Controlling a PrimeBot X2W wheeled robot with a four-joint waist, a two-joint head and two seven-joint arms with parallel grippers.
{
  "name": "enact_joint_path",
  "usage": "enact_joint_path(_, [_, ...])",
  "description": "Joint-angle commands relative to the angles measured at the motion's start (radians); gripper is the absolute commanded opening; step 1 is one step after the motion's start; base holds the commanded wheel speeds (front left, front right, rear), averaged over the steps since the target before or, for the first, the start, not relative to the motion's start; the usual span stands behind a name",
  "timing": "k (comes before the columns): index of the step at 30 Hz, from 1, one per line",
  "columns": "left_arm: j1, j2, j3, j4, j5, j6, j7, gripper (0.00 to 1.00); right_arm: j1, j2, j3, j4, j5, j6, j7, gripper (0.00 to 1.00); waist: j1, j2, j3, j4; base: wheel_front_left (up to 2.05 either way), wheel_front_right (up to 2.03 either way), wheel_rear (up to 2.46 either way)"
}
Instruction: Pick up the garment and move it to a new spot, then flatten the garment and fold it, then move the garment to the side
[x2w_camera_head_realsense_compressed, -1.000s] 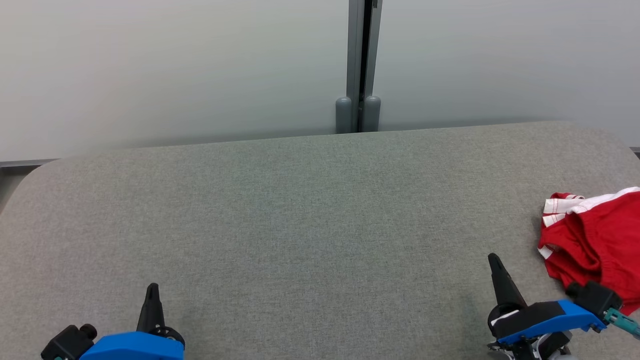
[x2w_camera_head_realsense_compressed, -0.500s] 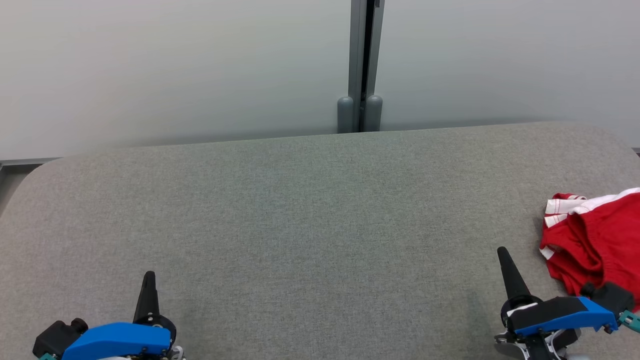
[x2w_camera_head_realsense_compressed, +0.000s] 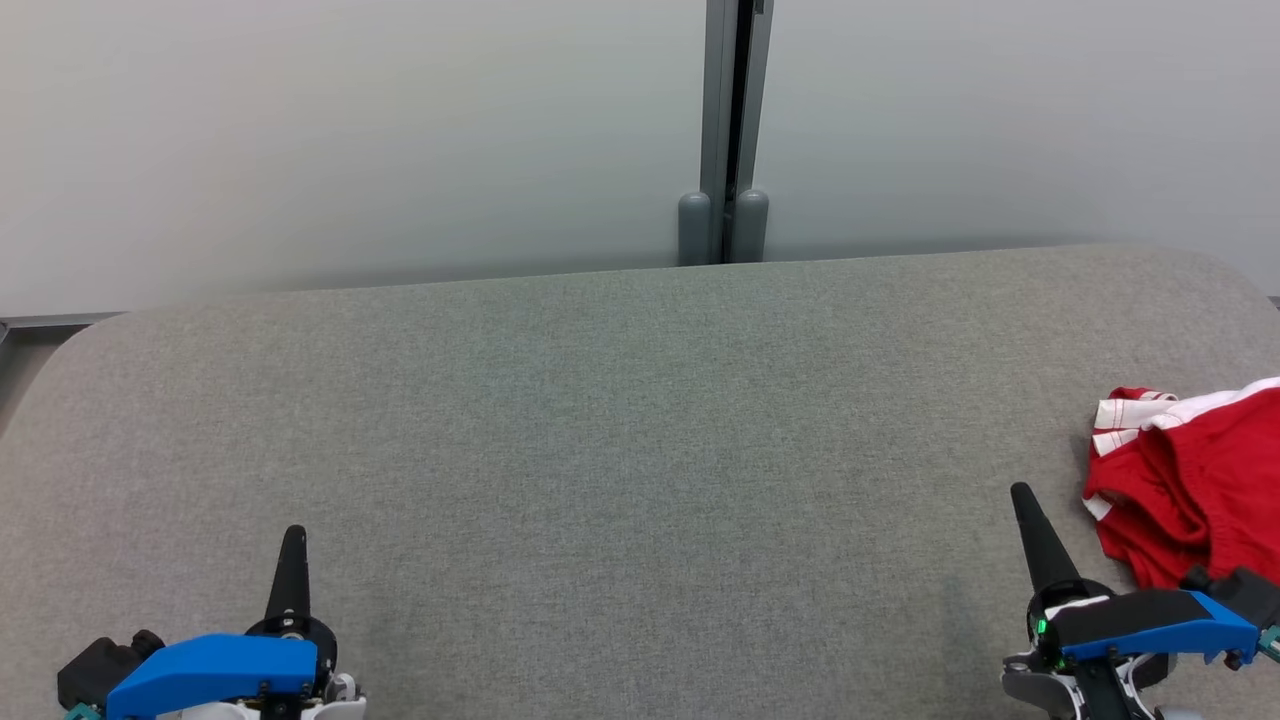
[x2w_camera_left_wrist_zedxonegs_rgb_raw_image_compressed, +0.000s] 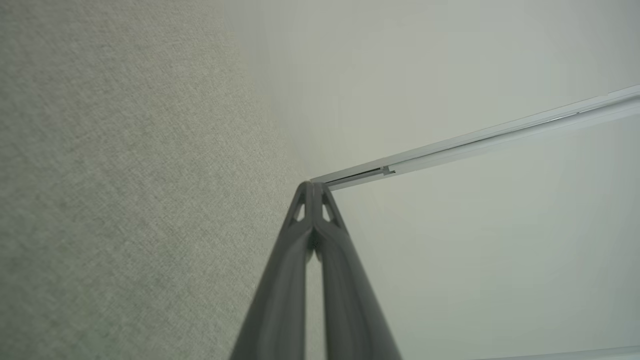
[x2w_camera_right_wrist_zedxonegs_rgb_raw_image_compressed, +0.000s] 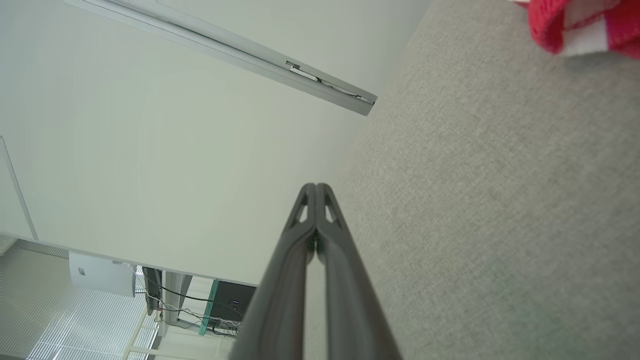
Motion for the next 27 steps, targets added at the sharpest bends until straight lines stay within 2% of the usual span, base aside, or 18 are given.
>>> enact_joint_path(1, [-0.028,0.001,0.008,-0.015,-0.023,-0.006,0.005,0.0,0.003,0.0,-0.006,-0.015,0.023,0.0,0.007,0.0,0.0,-0.0001,0.0,0.0,0.0,0.0,0.0])
enact_joint_path(27, [-0.05,0.001,0.034,-0.045,-0.235,-0.024,0.064,0.0,0.012,0.0,-0.048,-0.066,0.243,0.0,0.065,0.0,0.0,-0.0001,0.002,0.008,0.0,0.0,0.0])
